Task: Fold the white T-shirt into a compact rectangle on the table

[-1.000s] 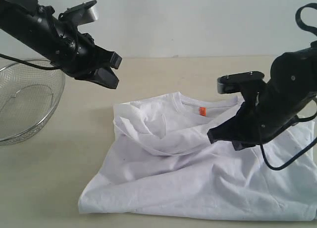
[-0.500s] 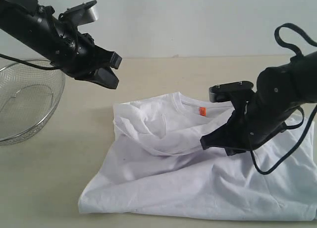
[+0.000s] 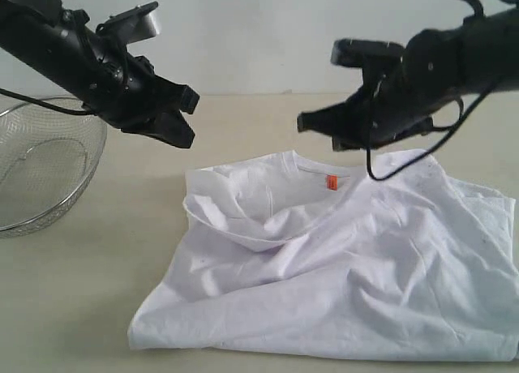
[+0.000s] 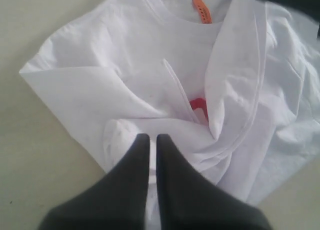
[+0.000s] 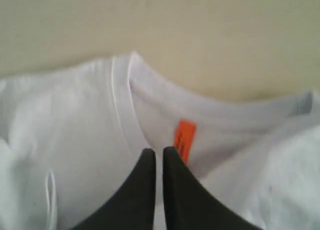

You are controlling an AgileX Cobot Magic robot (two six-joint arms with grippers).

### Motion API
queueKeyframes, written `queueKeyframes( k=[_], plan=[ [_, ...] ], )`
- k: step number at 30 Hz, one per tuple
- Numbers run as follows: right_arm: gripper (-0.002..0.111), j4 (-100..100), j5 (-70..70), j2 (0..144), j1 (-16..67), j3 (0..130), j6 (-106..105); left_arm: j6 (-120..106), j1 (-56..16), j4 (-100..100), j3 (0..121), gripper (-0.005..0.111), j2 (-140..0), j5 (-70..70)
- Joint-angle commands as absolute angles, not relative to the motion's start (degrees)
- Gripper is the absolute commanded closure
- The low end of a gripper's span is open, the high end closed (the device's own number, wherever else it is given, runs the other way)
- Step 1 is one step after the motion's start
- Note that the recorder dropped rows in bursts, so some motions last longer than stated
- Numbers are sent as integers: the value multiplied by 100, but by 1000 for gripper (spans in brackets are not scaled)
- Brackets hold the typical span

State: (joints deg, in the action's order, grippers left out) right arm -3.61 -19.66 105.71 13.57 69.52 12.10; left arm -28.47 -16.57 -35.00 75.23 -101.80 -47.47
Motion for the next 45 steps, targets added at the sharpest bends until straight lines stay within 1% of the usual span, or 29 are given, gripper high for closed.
queueKeyframes(
  k=[1,5,8,16,19,22,25,27,33,35,37,38,39,40,42,45],
  plan=[
    [108,-371,-2751,10722,1194,7743,1317,-2781,-1653,-3548,7557,102,-10135,-5067],
    [108,-417,-3323,10650,1194,7795,906,-2781,-1653,-3505,7557,102,-10004,-5219],
    [108,-417,-3726,10459,1194,7500,644,-2829,-1653,-3377,7557,102,-9760,-5429],
    [108,-913,-3018,9586,1194,5370,125,-2851,-1653,-2930,7543,102,-9404,-5856],
    [108,-1250,-3094,9504,1305,4987,-244,-2887,-1653,-2941,7444,102,-9404,-5741],
    [108,-1626,-2744,9604,1638,4866,-611,-2887,-1653,-3110,7262,102,-9404,-5373],
    [108,-1774,-2717,9810,1977,5025,-754,-2958,-1653,-3227,7112,102,-9404,-5255],
    [108,-1774,-2717,9990,2055,5117,-725,-2958,-1653,-3227,7038,102,-9404,-5243],
    [108,-1938,-2129,10140,2055,5185,-695,-2958,-1653,-3242,6938,102,-9404,-5243],
    [108,-2028,-1994,10151,2055,5421,-668,-2958,-1653,-3322,6938,102,-9404,-5231],
    [108,-2051,-1940,10307,2055,5941,-605,-2958,-1653,-3450,6938,102,-9404,-5303],
    [108,-2051,-1904,10595,1997,6501,-437,-2958,-1663,-3554,6938,102,-9392,-5427],
    [108,-2071,-1967,10739,1971,6777,-302,-2958,-1663,-3605,6938,102,-9381,-5467],
    [108,-2071,-2350,11087,1885,7511,-177,-2958,-1663,-3728,6938,102,-9338,-5598],
    [108,-1979,-3005,11372,1818,8315,-244,-2958,-1663,-3766,6938,102,-9212,-5911],
    [108,-1935,-3369,11249,1818,8465,-451,-2982,-1663,-3726,6938,102,-8933,-6199]
  ],
)
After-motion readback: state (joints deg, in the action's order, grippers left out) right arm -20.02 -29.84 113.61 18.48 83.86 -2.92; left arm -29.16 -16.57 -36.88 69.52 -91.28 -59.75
